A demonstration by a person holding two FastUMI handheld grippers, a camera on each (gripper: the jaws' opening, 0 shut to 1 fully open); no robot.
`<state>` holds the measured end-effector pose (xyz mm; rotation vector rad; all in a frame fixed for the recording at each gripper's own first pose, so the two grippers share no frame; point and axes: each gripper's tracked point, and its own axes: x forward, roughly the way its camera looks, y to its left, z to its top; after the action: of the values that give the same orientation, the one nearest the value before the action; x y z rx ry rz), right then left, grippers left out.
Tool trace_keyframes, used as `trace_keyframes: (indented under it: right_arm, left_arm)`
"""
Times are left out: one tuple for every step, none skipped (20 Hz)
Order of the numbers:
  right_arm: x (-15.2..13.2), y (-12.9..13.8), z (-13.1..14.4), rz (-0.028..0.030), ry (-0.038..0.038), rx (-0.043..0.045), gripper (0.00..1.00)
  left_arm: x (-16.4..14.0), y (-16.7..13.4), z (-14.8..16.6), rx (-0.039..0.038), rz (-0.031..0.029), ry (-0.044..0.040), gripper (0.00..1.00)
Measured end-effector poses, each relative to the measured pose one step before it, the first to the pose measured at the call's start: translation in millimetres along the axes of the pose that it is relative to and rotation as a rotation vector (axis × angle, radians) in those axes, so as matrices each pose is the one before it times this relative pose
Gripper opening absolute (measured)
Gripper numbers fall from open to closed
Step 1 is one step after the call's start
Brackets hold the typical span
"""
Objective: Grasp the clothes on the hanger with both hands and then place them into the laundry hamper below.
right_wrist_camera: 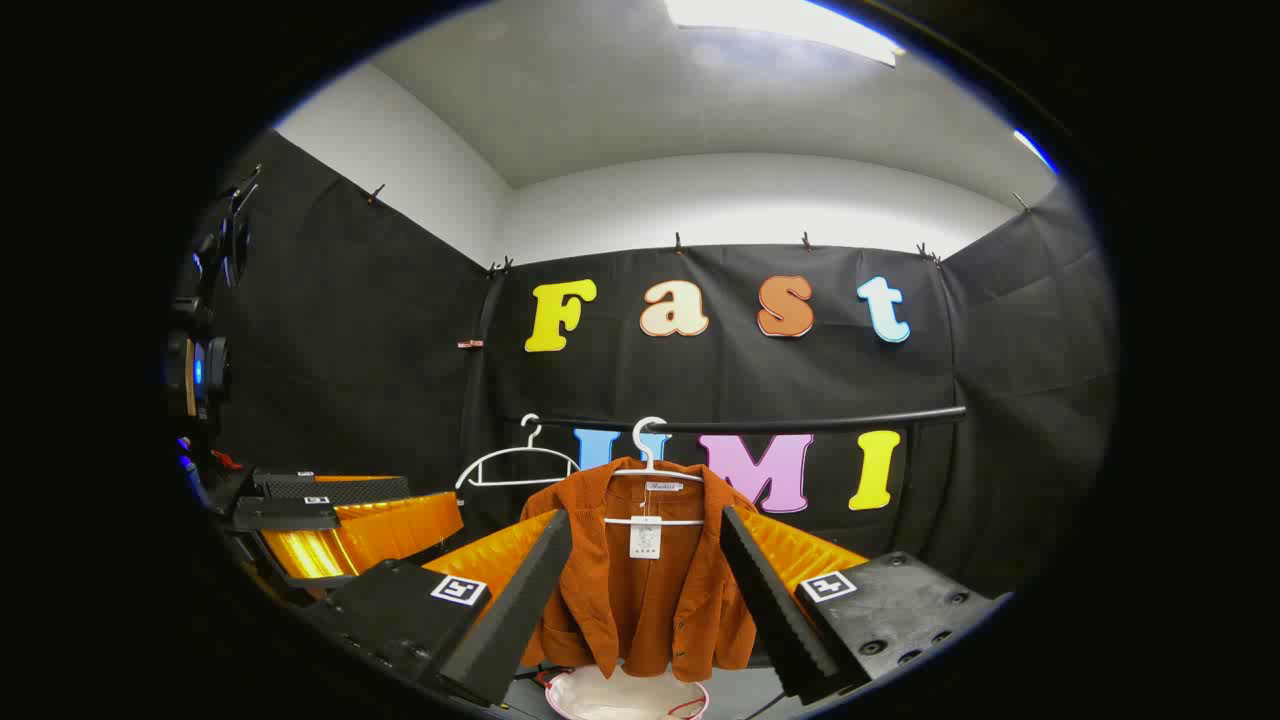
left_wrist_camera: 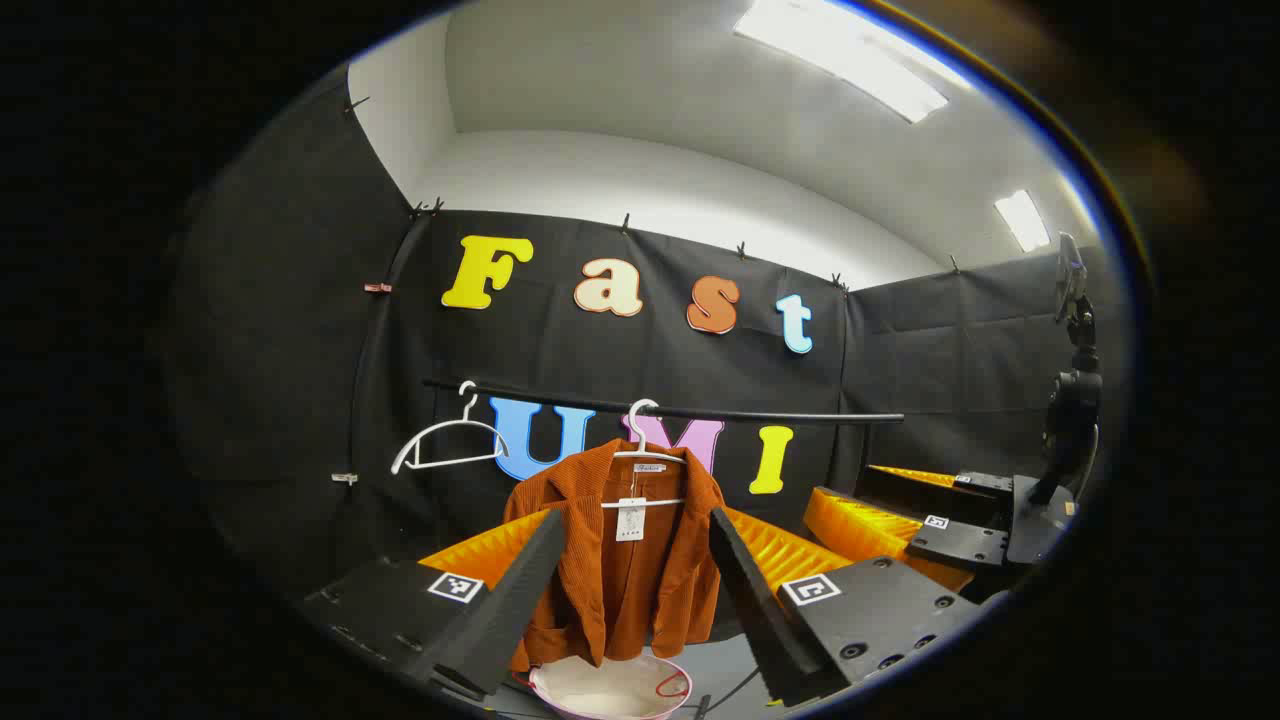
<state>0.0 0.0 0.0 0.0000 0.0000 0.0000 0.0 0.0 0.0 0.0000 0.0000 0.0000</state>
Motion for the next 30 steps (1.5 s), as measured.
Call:
trace_keyframes:
  right_arm:
    - [0.57, -0.03, -0.3, -0.00293, 0.00108, -0.00299, 0.98]
    - [0.64, -0.46, -0.97, -0.00162, 0.00141, -0.00288, 0.98]
    - [0.59, 0.05, -0.53, -0.00329, 0.00252, -0.0015, 0.98]
    - [0.06, -0.15, -0.83, -0.00155, 0.00258, 0.00151, 0.98]
    - [0.29, 0.81, -0.47, -0.00065, 0.00153, 0.00458, 0.98]
    - [0.21, 0.47, 0.07, -0.00066, 0.00052, 0.00659, 0.98]
    - [0.83, 0.7, -0.86, 0.00019, -0.00024, 0.00644, 0.98]
    - [2.25, -0.22, -0.27, 0.00072, -0.00011, 0.00431, 0.98]
    - [0.03, -0.38, -0.66, -0.00158, 0.00064, 0.00011, 0.98]
    - [0.53, -0.25, 0.5, -0.00134, 0.00069, -0.00251, 0.98]
    - [-0.16, 0.57, -0.02, -0.00184, 0.00009, -0.00267, 0.98]
    - [-0.38, 0.56, -0.43, -0.0004, -0.0006, -0.00086, 0.98]
    - [0.87, 0.13, 0.19, -0.00032, 0.00078, 0.00049, 0.99]
    - [-0.51, 0.2, -0.66, -0.00016, 0.00057, 0.00096, 0.98]
    - [0.82, -0.19, 0.77, -0.00059, 0.00023, 0.00025, 0.98]
    - [0.35, 0.13, -0.07, -0.00044, 0.00024, -0.00106, 0.98]
    - [-0.09, 0.37, -0.09, -0.00104, 0.001, -0.00163, 0.99]
    - [0.29, 0.13, -0.89, -0.00039, 0.00135, -0.00137, 0.99]
    - [0.12, 0.35, 0.42, -0.00115, 0.00028, -0.00096, 0.99]
    - [-0.24, 0.11, -0.22, -0.00038, 0.00052, -0.00031, 0.98]
    - [-0.5, 0.4, -0.21, -0.00065, 0.00029, 0.00027, 0.99]
    - [-0.04, 0.06, -0.37, -0.00054, -0.00002, 0.00055, 0.99]
    - [1.38, -0.47, -0.29, -0.00198, 0.00099, -0.00071, 0.98]
    - [0.31, -0.11, 0.1, -0.00285, 0.00106, -0.00096, 0.98]
    - [-0.27, 0.33, -1.31, -0.00332, 0.00234, -0.0006, 0.99]
    - [0.26, 0.13, 0.35, -0.00379, 0.00191, 0.00061, 0.99]
    - [0.45, -0.41, -0.67, -0.00552, 0.00217, 0.00131, 0.98]
    - [0.38, -0.2, -1.03, -0.00614, 0.00088, 0.00157, 0.98]
    - [0.74, -0.84, -0.57, -0.00835, 0.00082, 0.00132, 0.98]
    - [0.9, -0.55, -1.68, -0.00852, 0.00317, 0.00102, 0.99]
  left_arm:
    - [0.29, 0.12, 0.22, -0.00271, -0.00165, -0.00017, 0.93]
    - [0.82, -0.28, -0.58, -0.0025, -0.00291, 0.00127, 0.93]
    - [1.13, -0.57, -0.18, -0.00145, -0.00311, 0.00293, 0.93]
    - [1.36, 0.07, -0.27, -0.0003, -0.00137, 0.00161, 0.93]
    - [1.15, 0.42, 0.19, 0.0006, -0.00097, 0.00142, 0.93]
    - [1.36, 0.07, -1.14, 0.00058, -0.00157, 0.00082, 0.93]
    - [1.09, 0.16, 0.2, 0.00077, -0.00129, 0.0015, 0.93]
    - [0.22, 0.3, -0.95, 0.00086, -0.00041, 0.0008, 0.93]
    - [0.38, 0.48, -0.17, 0.00078, 0.00057, 0.00094, 0.93]
    - [0.98, 0.44, -0.57, 0.00018, -0.00002, 0.00046, 0.93]
    - [0.12, 0.04, 0.25, -0.00051, -0.00105, -0.00037, 0.93]
    - [0.44, 0.15, 0.07, -0.00128, -0.0018, -0.00065, 0.93]
    - [0.15, 0.39, 0.95, -0.00113, -0.00221, -0.00115, 0.93]
    - [-0.47, -0.03, -0.42, -0.00052, -0.00066, -0.00187, 0.93]
    - [-0.88, 0.32, 0.19, 0.00029, -0.00037, -0.00012, 0.93]
    - [-0.81, 0.28, -0.05, 0.00028, 0.00027, -0.00059, 0.93]
    - [0.1, 0.15, -0.38, -0.00005, -0.00142, 0.00257, 0.93]
    - [-0.24, -0.19, -0.77, -0.00015, -0.00133, 0.00219, 0.93]
    - [-0.85, -0.3, -0.33, -0.0003, -0.00126, 0.0018, 0.93]
    - [-0.57, -0.89, -0.32, -0.00013, -0.00281, 0.00129, 0.93]
    - [-0.21, -0.14, 0.16, 0.00027, -0.00216, 0.00088, 0.93]
    - [0.2, 0.24, 0.02, 0.0011, -0.00169, -0.00078, 0.93]
    - [-0.03, -0.46, 0.62, 0.00161, -0.00257, -0.00129, 0.93]
    - [-0.32, -0.6, 0.31, 0.00119, -0.00262, -0.00178, 0.93]
    - [-0.34, -0.11, 1.11, 0.00121, -0.00289, -0.00191, 0.93]
    - [0.46, 0.44, -0.96, 0.00061, -0.00417, 0.00049, 0.93]
    - [0.15, 0.19, -0.36, 0.00037, -0.00653, 0.00148, 0.93]
    - [0.19, 0.33, -0.33, 0.00067, -0.00688, 0.0034, 0.93]
    - [-0.02, 1.45, -0.93, 0.00096, -0.00606, 0.00377, 0.93]
    - [0.18, 1.59, -2.34, 0.00044, -0.00521, 0.00538, 0.93]
